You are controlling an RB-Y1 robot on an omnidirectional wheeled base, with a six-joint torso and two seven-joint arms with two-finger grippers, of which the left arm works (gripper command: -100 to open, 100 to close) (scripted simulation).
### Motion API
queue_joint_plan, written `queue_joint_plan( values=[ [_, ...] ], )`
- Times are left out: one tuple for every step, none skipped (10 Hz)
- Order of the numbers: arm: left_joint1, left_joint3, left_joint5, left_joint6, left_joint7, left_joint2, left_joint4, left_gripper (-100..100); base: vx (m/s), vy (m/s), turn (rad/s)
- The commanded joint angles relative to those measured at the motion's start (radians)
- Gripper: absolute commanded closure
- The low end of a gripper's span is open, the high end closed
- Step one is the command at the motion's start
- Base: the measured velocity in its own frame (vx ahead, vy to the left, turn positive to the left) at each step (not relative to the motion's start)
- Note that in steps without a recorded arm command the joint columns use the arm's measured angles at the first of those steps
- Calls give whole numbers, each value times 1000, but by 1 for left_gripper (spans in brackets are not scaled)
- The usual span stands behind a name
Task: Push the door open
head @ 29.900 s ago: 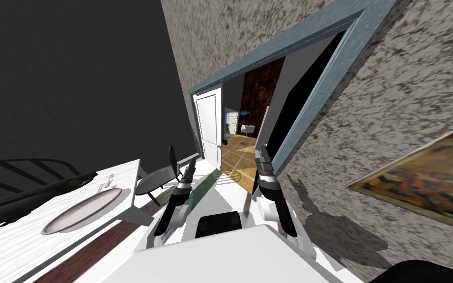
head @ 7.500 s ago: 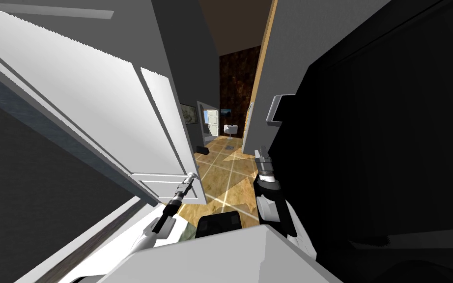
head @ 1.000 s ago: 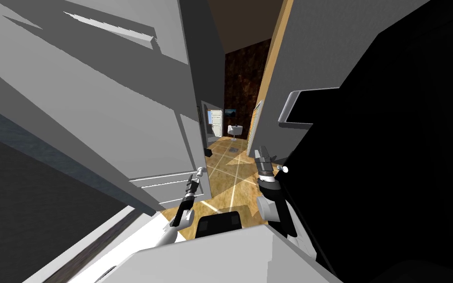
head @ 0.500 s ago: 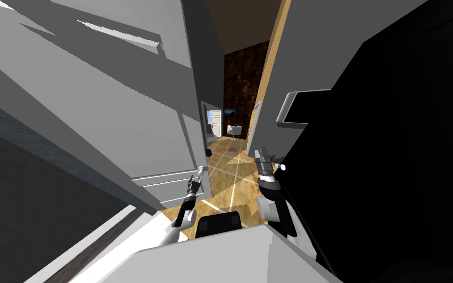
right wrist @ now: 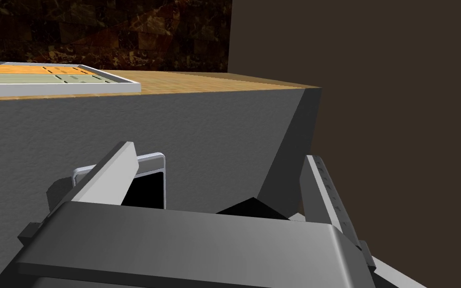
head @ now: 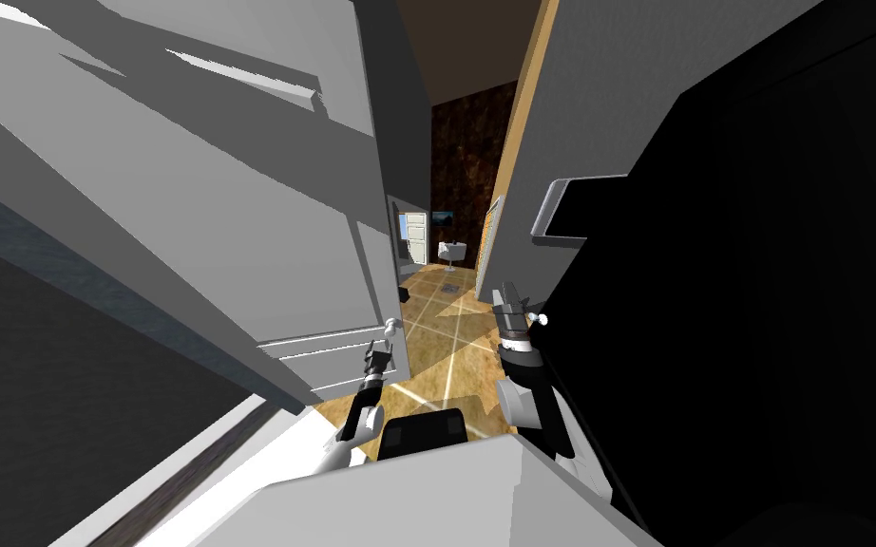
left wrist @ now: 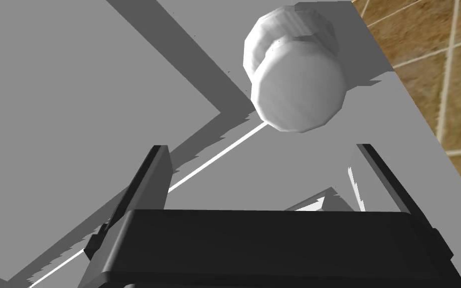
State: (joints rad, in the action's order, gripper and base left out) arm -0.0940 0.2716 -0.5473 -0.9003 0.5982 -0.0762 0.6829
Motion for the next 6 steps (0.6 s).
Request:
queue_joint_plan(
  values=[
    [4, 13, -22, -1, 50, 8, 8, -100, -43, 17, -22],
    [8, 24, -40, -1, 75, 14, 17, -100, -57, 32, -51],
    [8, 24, -40, -1, 93, 14, 17, -100, -42, 30, -21],
    [13, 35, -58, 0, 126, 21, 25, -100, -42, 26, -23],
    [13, 35, -58, 0, 133, 21, 25, -100, -32, 17, -15],
    [17, 46, -75, 0, 172, 28, 33, -100, -34, 13, -25]
  ],
)
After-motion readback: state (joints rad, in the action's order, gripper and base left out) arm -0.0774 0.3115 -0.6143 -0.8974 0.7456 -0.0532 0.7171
